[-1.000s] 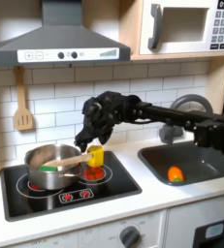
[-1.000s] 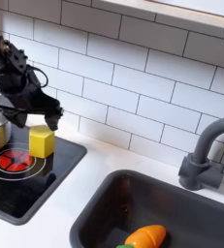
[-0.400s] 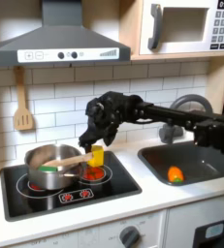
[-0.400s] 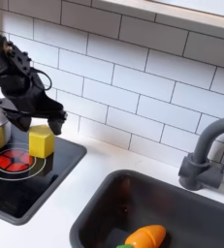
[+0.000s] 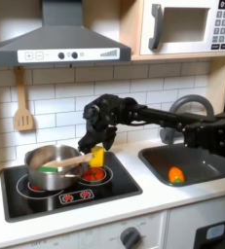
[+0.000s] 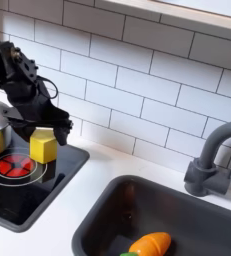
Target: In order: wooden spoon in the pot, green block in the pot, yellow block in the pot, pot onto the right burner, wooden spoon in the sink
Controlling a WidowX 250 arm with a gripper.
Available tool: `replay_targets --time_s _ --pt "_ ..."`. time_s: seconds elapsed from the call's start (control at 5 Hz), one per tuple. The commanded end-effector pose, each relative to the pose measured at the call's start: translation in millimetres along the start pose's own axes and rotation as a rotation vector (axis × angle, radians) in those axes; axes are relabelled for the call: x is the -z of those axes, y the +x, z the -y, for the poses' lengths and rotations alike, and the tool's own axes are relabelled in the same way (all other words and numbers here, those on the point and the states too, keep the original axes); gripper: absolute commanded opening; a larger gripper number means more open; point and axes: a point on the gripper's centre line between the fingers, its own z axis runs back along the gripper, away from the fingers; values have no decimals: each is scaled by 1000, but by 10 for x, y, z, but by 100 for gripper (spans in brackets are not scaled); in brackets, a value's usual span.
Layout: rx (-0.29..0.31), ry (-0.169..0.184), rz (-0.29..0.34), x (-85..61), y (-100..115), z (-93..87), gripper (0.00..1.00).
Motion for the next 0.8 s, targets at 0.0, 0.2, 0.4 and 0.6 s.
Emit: replay_targets --time_s 0.0,0.2,0.4,0.6 --pt "-5 7 -34 90 18 -20 100" --pt "0 7 -53 149 12 -40 100" --pt "0 1 -58 150 11 -19 100" --pt "3 -6 -66 123 15 -13 97"
